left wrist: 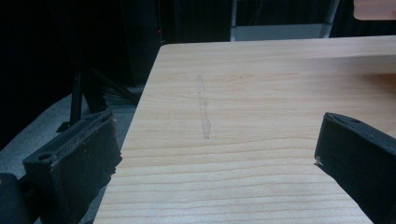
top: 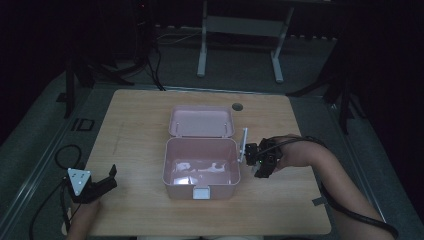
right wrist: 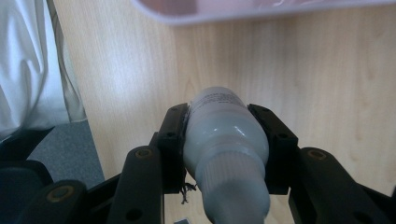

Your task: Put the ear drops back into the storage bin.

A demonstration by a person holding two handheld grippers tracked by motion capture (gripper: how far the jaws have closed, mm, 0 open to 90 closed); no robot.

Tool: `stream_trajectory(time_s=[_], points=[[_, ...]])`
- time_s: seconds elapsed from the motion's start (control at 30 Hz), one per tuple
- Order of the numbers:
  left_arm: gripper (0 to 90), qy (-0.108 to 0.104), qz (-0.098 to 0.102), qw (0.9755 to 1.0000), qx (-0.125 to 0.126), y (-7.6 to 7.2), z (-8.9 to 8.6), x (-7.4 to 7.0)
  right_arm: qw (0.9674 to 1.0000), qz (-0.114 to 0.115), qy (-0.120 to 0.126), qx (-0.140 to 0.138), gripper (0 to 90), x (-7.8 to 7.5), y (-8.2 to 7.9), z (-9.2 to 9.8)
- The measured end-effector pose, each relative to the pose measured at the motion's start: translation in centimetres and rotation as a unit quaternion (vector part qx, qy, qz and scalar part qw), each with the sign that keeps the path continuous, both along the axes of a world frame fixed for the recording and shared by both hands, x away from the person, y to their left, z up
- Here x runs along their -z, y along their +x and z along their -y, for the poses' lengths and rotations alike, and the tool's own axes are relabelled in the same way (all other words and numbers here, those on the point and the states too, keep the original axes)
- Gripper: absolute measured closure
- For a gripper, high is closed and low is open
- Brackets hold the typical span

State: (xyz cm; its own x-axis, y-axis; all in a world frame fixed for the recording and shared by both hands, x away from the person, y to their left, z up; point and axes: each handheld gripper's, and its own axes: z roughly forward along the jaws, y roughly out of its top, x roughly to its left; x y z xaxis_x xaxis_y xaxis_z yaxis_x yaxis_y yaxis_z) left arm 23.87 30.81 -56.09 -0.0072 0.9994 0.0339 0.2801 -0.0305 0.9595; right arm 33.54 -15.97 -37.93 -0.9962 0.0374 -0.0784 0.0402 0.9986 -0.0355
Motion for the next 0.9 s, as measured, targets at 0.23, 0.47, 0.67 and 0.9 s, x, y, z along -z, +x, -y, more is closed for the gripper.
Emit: stream_trajectory(time_s=[0.23, 0.47, 0.67, 0.9], points=[[0.3, 0.0, -0.001, 1.0, 0.001, 0.0, -0.1, 0.0, 0.9999, 0.011, 0.008, -0.01, 59.5, -2.5, 0.0, -2.0], [0.3, 0.0, 0.0, 1.0, 0.001, 0.0, 0.0, 0.0, 0.9994, 0.014, 0.017, -0.026, 59.5, -3.3, -0.1, -4.2], [0.3, 0.0, 0.0, 1.0, 0.001, 0.0, 0.0, 0.0, 0.9993, 0.009, 0.023, -0.03, 59.5, -2.4, 0.3, -5.5], [0.3, 0.0, 0.0, 1.0, 0.002, 0.0, 0.0, 0.0, 0.9992, 0.002, 0.015, -0.036, 59.5, -0.4, 0.7, -7.0]])
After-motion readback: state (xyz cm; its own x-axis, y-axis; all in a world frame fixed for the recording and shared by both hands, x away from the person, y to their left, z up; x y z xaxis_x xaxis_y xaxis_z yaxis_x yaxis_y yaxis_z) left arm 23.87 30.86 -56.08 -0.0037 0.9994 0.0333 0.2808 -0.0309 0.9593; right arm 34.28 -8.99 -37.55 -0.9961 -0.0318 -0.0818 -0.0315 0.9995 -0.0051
